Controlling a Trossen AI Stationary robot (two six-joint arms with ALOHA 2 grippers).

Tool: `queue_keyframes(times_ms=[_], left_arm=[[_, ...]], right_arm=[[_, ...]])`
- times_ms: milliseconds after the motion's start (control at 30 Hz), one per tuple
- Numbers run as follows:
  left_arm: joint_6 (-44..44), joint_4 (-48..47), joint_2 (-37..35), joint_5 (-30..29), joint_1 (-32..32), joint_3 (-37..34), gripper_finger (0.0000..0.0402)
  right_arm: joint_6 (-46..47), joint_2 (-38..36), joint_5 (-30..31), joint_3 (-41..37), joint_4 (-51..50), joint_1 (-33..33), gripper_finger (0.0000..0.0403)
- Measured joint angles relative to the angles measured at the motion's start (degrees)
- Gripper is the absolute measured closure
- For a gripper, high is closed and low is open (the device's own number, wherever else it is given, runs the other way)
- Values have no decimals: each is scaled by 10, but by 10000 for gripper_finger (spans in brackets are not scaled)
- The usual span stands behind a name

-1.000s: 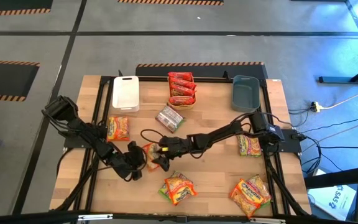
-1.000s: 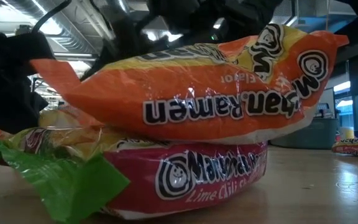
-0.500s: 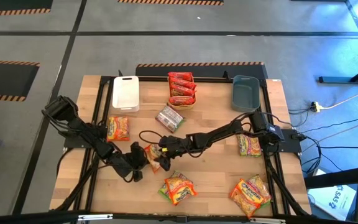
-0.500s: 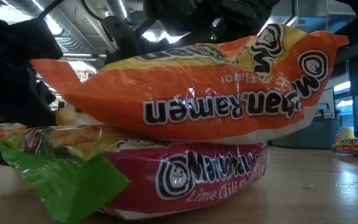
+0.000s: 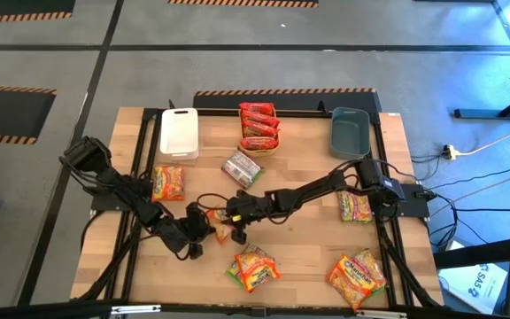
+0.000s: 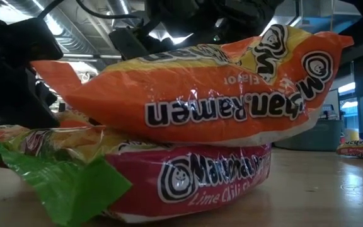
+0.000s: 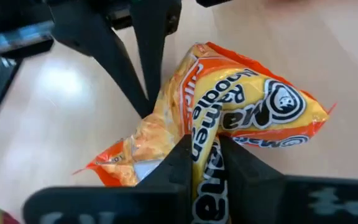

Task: Sort Maruchan noodles
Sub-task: Put the light orange noodle pack into the white bin

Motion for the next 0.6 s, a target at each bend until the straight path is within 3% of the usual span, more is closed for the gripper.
queue_keyframes(times_ms=[133, 367, 500, 600], left_arm=[[12, 2, -1, -9, 4, 5, 395], [44, 2, -1, -16, 32, 8, 394], [15, 9, -1, -15, 64, 8, 369], [14, 33, -9, -1, 88, 8, 338]], right_arm=[[-53, -12, -8, 0, -27, -11, 366], [-223, -72, -9, 1, -114, -51, 364], [-295, -104, 10, 1, -174, -69, 368], [-329, -136, 59, 1, -247, -72, 366]])
